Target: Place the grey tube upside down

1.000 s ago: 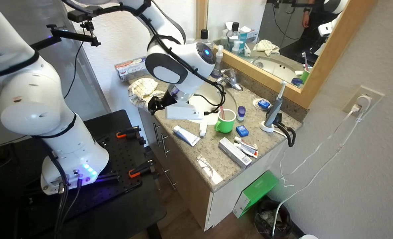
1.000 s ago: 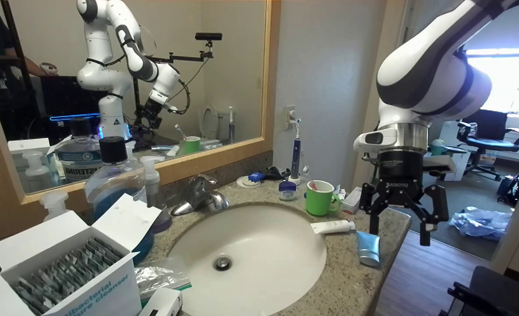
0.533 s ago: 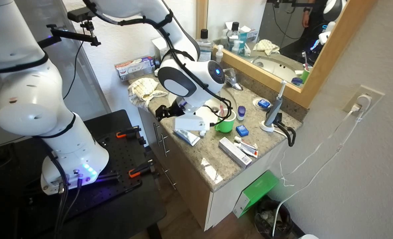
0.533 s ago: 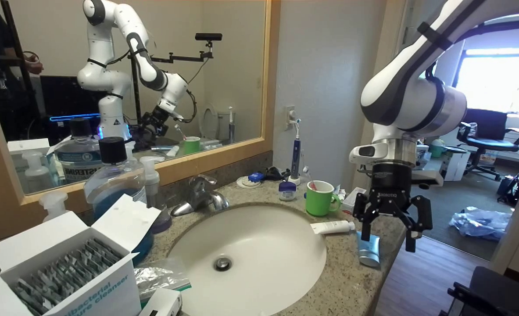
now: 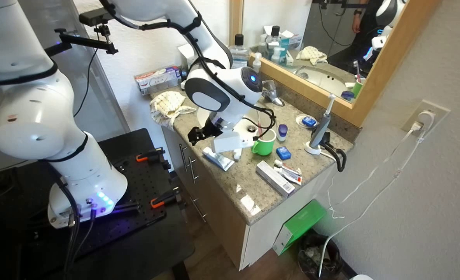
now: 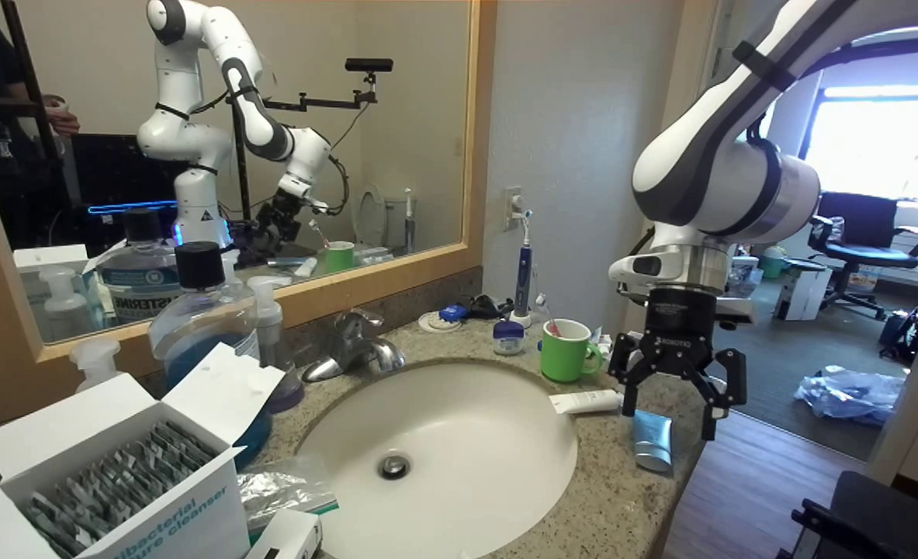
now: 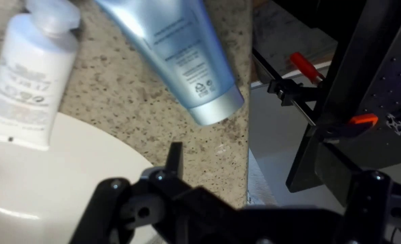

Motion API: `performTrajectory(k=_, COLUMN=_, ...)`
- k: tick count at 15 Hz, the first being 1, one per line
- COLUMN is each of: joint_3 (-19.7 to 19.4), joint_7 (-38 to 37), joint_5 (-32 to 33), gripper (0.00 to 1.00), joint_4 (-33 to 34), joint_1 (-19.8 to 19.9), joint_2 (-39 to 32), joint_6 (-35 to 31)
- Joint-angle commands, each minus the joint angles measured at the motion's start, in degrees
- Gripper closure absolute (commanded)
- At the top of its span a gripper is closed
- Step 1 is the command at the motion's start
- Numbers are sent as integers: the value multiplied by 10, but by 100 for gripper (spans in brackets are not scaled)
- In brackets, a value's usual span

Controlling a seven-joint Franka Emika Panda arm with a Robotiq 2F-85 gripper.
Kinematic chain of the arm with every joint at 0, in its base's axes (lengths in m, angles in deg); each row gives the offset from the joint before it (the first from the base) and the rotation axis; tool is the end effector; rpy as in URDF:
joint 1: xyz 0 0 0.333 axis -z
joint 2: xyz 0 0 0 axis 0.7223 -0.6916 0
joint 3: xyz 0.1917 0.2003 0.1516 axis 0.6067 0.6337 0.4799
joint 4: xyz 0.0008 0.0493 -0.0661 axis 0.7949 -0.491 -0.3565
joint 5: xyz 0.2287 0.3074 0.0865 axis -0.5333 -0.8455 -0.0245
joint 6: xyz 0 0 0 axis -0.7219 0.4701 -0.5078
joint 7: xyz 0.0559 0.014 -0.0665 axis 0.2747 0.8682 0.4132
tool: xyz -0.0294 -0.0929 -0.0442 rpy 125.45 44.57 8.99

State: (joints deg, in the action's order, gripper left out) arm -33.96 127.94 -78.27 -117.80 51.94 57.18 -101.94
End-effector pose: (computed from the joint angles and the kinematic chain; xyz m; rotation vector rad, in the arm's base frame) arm 0.3931 -0.0986 0.2141 -1.9707 -1.8159 -0.1821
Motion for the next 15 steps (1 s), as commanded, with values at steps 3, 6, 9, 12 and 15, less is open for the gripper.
performTrajectory(k=3, joint_3=24, joint_7=85, joint_5=-13, gripper=0, joint_4=-10, joint_1=14, joint_2=-5, joint_6=-79)
performTrajectory(k=6, joint_3=31, joint_7=136, joint_5=-3, gripper=0, joint_4=-9, joint_1=18, joint_2=-24, joint_6=-81)
performTrajectory(k=9, joint_3=33, joint_7=180, joint_5=4, gripper=0, joint_4=-4, joint_1=27, joint_2=-44, joint_6=-74)
performTrajectory(k=12, joint_3=30, joint_7=198, joint_5=17, gripper=0, joint_4=-6, joint_1=38, joint_2=-51, joint_6=-80)
performTrajectory(k=15, joint_3=30, joint_7=217, joint_5=23, gripper=0, joint_4=-13, joint_1=51, joint_2=-44, joint_6=-87)
